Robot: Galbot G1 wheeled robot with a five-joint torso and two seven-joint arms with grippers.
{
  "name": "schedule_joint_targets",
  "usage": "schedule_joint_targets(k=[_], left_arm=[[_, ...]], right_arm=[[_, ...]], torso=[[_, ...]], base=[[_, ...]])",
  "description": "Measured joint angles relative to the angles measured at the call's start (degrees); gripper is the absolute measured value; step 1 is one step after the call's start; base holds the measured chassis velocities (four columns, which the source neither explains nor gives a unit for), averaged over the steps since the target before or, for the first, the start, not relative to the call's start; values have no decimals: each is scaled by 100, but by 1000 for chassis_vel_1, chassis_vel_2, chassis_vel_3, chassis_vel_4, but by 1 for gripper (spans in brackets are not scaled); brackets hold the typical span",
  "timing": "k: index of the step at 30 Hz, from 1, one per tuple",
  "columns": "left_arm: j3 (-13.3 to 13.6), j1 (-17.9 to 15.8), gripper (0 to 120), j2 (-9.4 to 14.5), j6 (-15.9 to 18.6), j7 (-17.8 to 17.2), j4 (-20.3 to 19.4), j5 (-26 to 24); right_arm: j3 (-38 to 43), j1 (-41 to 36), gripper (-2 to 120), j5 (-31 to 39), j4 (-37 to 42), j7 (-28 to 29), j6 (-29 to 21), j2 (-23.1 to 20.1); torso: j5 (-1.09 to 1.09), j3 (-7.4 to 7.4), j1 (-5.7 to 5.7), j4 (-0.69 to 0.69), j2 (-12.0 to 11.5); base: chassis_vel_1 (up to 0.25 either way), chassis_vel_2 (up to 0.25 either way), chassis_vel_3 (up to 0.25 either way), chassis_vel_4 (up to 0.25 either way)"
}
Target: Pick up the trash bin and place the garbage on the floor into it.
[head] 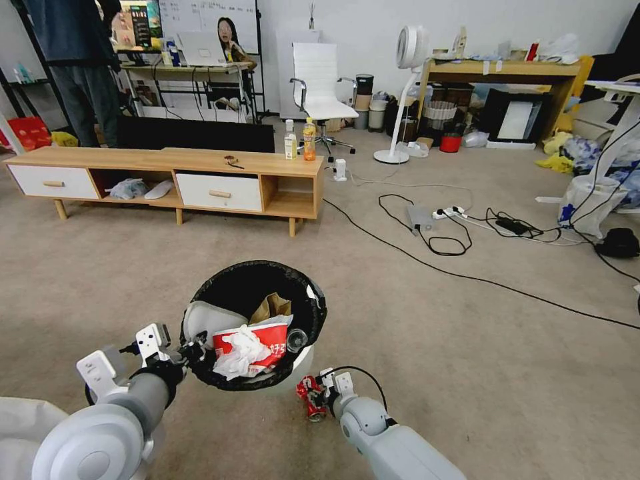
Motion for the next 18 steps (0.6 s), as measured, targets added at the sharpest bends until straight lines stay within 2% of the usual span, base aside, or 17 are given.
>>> schedule_joint_targets(k=[6,18], left_arm=[[-30,28,4,-1,0,1,-15,0],[-43,74,4,-10,0,-1,-71,3]], right_arm=[[-41,123,98,-85,-318,-97,80,130],[-30,203,100,-256,-685,-169,194,338]], torso=[[0,0,0,1,0],[0,0,0,1,0]], base=[[0,0,0,0],[0,0,0,0]])
